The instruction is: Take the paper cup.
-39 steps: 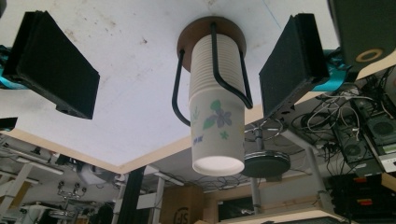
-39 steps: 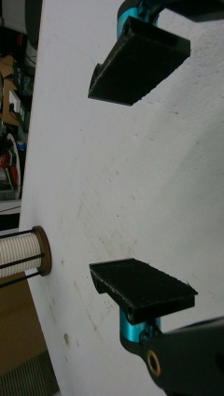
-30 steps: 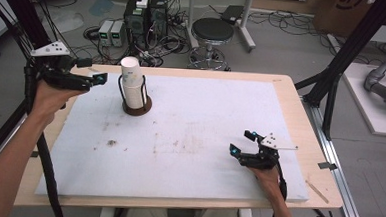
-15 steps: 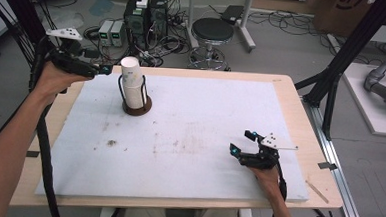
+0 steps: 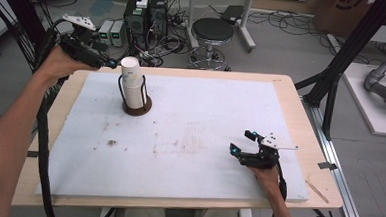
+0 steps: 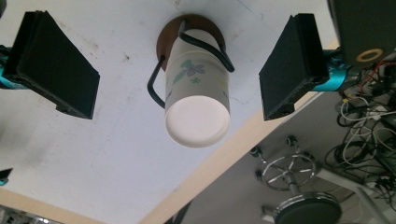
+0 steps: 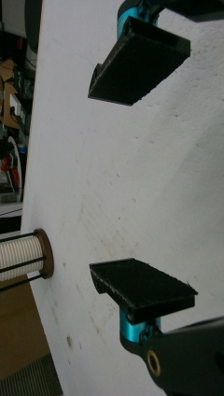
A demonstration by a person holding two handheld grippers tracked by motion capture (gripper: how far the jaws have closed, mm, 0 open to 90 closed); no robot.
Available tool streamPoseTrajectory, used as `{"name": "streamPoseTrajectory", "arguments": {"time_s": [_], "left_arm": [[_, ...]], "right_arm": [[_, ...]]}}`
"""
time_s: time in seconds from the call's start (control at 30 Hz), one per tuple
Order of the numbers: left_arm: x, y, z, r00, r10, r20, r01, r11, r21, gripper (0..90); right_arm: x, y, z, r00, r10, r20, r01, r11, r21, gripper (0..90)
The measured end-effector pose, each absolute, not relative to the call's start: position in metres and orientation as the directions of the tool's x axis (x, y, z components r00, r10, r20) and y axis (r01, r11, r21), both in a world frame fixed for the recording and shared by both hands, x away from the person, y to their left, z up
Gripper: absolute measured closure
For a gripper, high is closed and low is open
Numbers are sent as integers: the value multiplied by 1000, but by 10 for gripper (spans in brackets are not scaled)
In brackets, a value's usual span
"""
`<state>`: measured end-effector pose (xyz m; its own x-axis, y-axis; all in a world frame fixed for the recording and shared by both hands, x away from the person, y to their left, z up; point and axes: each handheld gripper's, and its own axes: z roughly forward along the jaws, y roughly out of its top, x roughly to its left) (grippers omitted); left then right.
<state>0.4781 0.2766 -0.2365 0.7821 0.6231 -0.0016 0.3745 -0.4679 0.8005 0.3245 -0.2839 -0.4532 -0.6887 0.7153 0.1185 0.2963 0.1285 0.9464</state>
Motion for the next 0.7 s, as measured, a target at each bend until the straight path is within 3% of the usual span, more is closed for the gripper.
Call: {"name": "streamPoseTrajectory", "arguments": {"time_s": [0.7], "left_arm": [[512,260,-238,823,568,20,412,-621,667,122]], "right_arm": [[324,-284,-453,-687,715,131,304,119,945,151]]}}
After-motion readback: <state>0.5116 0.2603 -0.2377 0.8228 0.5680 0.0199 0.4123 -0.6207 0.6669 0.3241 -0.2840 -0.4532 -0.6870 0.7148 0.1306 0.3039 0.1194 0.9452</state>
